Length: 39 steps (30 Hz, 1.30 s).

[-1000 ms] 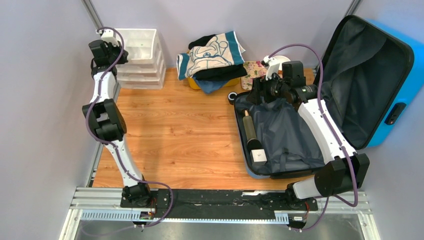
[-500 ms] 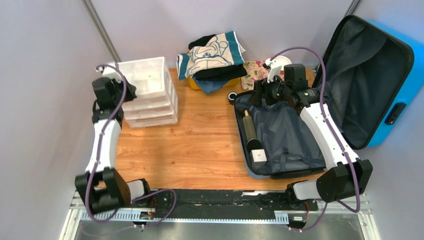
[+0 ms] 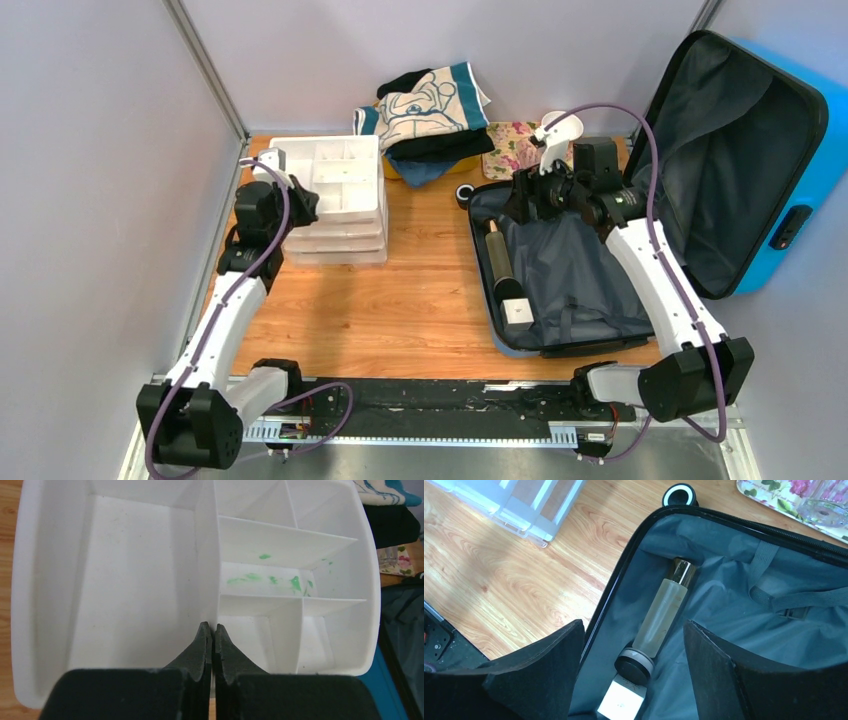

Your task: Open, take out, and arrange the luggage

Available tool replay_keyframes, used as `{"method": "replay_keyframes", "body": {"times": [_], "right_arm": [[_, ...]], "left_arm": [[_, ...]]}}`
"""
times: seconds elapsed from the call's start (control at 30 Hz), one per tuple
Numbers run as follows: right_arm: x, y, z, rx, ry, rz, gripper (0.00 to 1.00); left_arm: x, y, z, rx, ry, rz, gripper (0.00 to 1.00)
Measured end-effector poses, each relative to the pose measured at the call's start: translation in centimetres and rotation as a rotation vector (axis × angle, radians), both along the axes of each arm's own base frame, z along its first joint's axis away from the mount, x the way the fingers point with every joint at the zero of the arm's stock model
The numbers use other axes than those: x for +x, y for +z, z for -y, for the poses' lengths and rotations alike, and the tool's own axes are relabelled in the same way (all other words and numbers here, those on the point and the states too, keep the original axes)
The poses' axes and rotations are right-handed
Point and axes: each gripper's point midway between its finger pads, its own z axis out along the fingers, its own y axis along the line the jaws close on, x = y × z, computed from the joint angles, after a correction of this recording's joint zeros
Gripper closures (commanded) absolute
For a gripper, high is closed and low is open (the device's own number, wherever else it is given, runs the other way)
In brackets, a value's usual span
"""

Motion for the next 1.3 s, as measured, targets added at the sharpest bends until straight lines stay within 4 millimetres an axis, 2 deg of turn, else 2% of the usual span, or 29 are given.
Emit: {"method": "replay_keyframes", "body": {"times": [0.03, 0.1, 0.13, 0.23, 0.33, 0.43, 0.57, 0.63, 0.73, 0.8, 0.97, 1.2, 1.3], "right_arm": [[-0.1, -0.1, 0.1, -0.006, -0.003, -0.002, 0.23], [-0.2, -0.2, 0.4, -0.015, -0.008, 0.000, 0.23], [-0.3, -0.3, 0.5, -0.020, -0.012, 0.001, 0.23], [-0.4, -0.3, 1.1, -0.032, -0.028, 0.000, 0.23], [-0.6, -1.1, 1.6, -0.050, -0.041, -0.020, 0.25], [-1.3, -3.0, 2.1, -0.078, -0.053, -0.074, 0.29], [-2.1, -6.2, 2.6, -0.101, -0.079, -0.162, 0.32], [-2.4, -7.9, 2.5, -0.114, -0.092, -0.218, 0.33], [-2.0, -10.4, 2.1, -0.141, -0.117, -0.299, 0.34], [-1.9, -12.7, 1.4, -0.173, -0.134, -0.371, 0.34], [-2.0, -16.8, 0.4, -0.244, -0.157, -0.489, 0.39], [-0.8, -18.8, -0.6, -0.270, -0.170, -0.531, 0.48], [-0.5, -20.1, -1.0, -0.280, -0.171, -0.553, 0.49]], "left_arm": [[0.3, 0.1, 0.4, -0.012, -0.004, -0.011, 0.99], [0.6, 0.1, 1.3, -0.037, -0.015, -0.036, 0.82], [0.7, 0.1, 1.9, -0.048, -0.025, -0.048, 0.51], [0.4, 0.6, 4.0, -0.120, -0.076, -0.083, 0.29], [-0.2, 1.4, 5.1, -0.156, -0.107, -0.117, 0.20], [-0.7, 2.0, 5.2, -0.133, -0.124, -0.143, 0.11], [-1.4, 3.8, 4.8, -0.050, -0.179, -0.137, 0.10], [-1.7, 5.3, 4.7, -0.020, -0.206, -0.133, 0.10], [-2.0, 7.4, 4.2, -0.034, -0.236, -0.116, 0.10], [-2.4, 7.8, 4.0, -0.062, -0.268, -0.116, 0.10], [-3.6, 6.5, 5.0, -0.117, -0.340, -0.175, 0.10], [-4.8, 3.1, 5.8, -0.169, -0.366, -0.275, 0.10], [-5.2, 2.1, 6.0, -0.192, -0.371, -0.306, 0.10]]}}
